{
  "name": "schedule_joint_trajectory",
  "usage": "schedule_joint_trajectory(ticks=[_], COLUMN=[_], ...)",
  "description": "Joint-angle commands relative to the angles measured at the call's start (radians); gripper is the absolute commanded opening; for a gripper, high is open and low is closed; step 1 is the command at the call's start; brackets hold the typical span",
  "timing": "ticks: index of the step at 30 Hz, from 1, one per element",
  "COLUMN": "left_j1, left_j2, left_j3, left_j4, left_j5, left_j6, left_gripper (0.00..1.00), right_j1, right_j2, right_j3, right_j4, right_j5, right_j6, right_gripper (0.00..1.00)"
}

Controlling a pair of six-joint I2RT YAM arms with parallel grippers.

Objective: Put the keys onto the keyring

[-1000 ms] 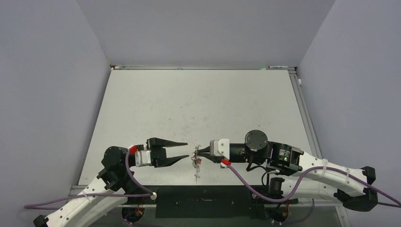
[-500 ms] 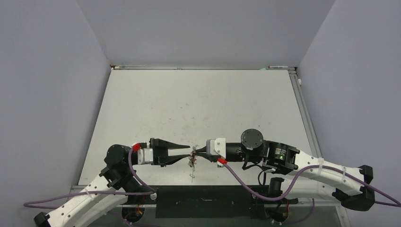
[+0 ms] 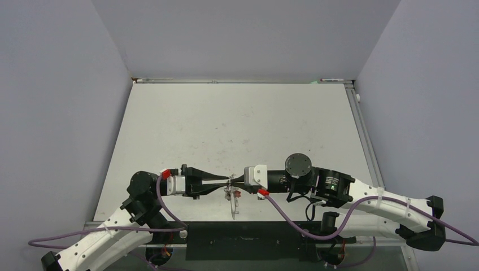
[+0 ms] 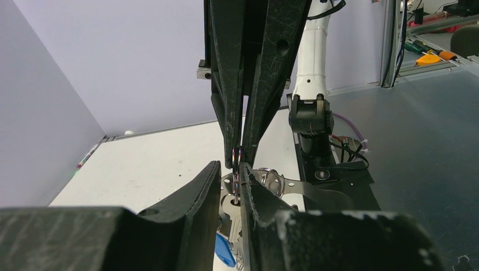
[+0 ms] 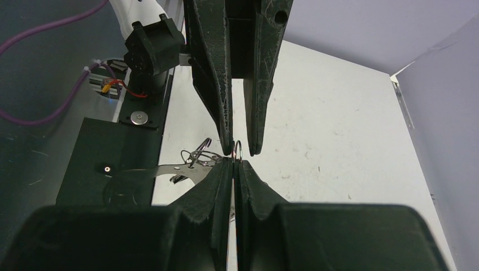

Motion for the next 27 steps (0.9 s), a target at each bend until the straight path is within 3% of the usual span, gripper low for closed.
schedule_joint_trajectory(ticks=[1, 10, 15, 20, 27], left_j1=[0.004, 0.004, 0.004, 0.004, 0.004], left_j2=[0.007, 0.002, 0.005, -0.003, -0.007], left_j3=[0.008, 0.008, 0.009, 0.009, 0.011], left_j4=[0.039, 0.027, 0.03, 0.027, 0.029], left_j5=[0.023, 0.008, 0.011, 0.004, 0.002], left_j6=[-0.013, -0.009, -0.013, -0.01, -0.013], left_gripper=[0.16, 0.25, 0.17, 0.01, 0.0], right_j1=[-0.009, -0.012, -0.012, -0.012, -0.012], right_j2=[-0.002, -0.008, -0.001, 0.003, 0.01], right_j3=[0.062, 0.071, 0.067, 0.064, 0.066], right_j4=[0.099, 0.107, 0.119, 0.128, 0.12], right_j5=[-0.029, -0.034, -0.05, -0.056, -0.057], right_j6=[-0.01, -0.013, -0.004, 0.001, 0.004], right_gripper=[0.05, 0.05, 0.05, 0.05, 0.05])
